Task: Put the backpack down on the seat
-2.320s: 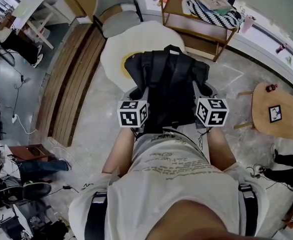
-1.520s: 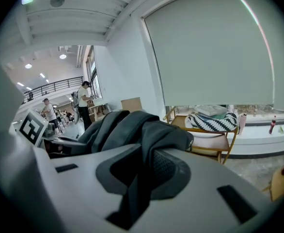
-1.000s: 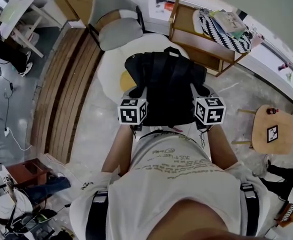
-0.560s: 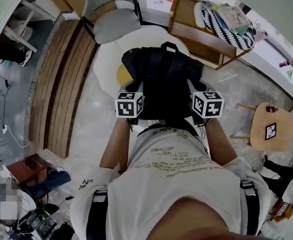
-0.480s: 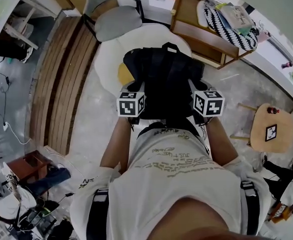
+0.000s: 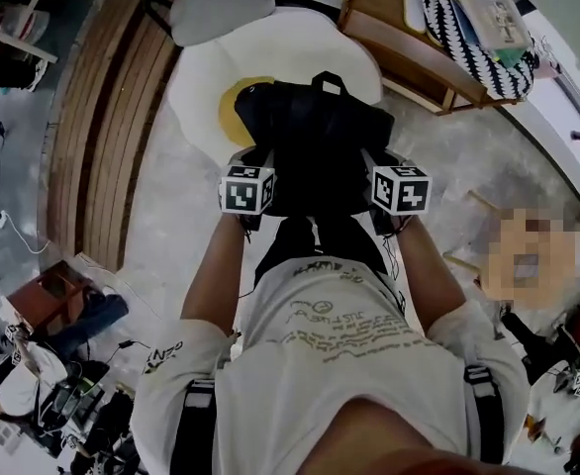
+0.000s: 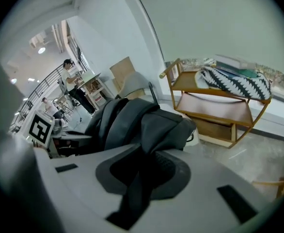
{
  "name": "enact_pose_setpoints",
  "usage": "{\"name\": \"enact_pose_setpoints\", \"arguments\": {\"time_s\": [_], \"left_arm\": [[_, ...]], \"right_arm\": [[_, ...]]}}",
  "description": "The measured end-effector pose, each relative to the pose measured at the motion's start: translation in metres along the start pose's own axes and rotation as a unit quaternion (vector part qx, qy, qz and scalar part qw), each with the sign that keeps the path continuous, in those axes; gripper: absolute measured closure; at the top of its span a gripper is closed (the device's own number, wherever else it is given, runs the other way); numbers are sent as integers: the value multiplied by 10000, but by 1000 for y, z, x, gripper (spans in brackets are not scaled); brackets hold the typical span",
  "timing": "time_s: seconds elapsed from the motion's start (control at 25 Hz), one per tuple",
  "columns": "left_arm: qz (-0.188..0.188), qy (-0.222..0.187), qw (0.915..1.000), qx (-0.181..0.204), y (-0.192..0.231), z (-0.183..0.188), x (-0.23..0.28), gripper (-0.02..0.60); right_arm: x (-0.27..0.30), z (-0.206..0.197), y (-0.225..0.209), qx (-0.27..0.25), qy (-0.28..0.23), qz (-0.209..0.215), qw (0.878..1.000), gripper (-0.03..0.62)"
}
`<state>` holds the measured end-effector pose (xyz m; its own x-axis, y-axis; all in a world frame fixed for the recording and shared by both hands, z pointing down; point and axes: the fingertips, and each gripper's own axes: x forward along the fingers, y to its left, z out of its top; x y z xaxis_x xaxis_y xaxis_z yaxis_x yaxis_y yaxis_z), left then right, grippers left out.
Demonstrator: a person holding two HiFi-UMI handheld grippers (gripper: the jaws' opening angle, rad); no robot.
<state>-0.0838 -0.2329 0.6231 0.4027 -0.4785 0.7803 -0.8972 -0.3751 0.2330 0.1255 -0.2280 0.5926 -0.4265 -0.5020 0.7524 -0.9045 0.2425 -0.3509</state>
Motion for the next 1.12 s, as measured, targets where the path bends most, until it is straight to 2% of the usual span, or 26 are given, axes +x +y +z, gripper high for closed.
{"name": "enact_pose_setpoints", "arguments": {"time_s": [0.28, 0.48, 0.76, 1.12], "left_arm": [[-5, 606, 9975, 360, 14, -5, 94, 532], [-89, 950, 9945, 435, 22, -14, 150, 537], [-208, 1314, 9896, 549, 32, -39, 225, 540], [-208, 1637, 9856, 381, 46, -60, 281, 540]], "right_arm": [[68, -26, -59, 754, 299, -105, 9967, 540], [104, -50, -92, 1278, 396, -204, 9908, 540], [158, -81, -135, 1439, 513, -511, 9869, 540], [213, -110, -169, 1652, 655, -713, 9815, 526]]}}
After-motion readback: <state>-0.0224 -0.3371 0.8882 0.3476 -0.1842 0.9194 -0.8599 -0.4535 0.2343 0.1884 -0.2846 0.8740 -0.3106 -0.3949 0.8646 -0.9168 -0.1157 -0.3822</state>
